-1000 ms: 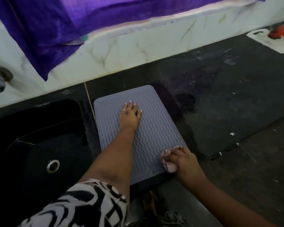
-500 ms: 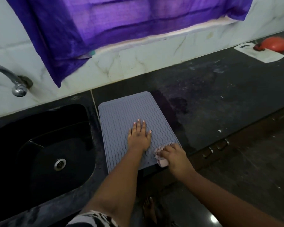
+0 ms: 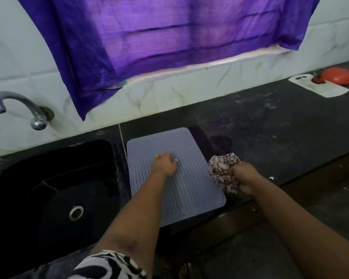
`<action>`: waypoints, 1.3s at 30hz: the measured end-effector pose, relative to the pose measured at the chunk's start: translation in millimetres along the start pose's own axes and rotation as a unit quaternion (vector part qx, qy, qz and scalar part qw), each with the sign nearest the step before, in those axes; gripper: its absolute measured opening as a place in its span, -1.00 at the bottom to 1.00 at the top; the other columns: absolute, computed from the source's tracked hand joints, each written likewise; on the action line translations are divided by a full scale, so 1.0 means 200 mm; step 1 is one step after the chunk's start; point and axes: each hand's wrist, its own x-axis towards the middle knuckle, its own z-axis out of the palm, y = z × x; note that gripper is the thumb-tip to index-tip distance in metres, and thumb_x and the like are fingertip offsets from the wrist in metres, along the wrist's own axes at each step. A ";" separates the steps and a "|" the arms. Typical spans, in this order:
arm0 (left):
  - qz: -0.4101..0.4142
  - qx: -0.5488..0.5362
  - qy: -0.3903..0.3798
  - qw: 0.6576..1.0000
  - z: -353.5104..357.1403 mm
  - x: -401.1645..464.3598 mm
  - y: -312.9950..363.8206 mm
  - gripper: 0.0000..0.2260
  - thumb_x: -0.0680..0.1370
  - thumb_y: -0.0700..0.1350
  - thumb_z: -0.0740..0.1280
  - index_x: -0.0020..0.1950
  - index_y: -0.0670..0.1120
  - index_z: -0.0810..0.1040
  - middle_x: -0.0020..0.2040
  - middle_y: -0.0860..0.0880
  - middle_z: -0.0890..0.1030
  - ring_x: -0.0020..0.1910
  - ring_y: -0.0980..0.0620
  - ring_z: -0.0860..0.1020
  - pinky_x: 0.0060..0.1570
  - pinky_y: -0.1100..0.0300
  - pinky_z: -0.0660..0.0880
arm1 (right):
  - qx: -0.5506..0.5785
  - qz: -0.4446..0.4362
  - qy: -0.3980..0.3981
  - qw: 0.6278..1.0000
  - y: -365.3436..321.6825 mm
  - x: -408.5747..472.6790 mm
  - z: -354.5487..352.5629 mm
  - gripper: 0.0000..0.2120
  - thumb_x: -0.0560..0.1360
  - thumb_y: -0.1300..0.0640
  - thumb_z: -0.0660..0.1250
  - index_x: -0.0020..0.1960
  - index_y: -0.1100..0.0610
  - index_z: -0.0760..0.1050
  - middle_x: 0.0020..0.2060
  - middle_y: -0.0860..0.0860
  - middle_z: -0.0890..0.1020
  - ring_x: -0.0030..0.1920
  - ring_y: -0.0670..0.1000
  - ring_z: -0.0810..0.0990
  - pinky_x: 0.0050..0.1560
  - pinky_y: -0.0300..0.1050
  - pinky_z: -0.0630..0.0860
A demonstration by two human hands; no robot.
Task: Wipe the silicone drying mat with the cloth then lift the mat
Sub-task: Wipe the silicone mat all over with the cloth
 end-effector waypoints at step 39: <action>0.090 0.117 0.051 0.988 0.05 0.78 -0.01 -0.51 0.69 -0.03 -0.06 0.61 -0.09 -0.02 0.62 -0.03 -0.05 0.59 0.01 -0.11 0.50 0.01 -0.29 | -0.421 -0.217 0.022 0.880 -0.35 0.68 0.51 -0.93 0.42 0.15 0.39 -0.12 0.11 0.63 -0.26 0.03 0.66 -0.22 0.05 0.64 -0.18 -0.07 0.59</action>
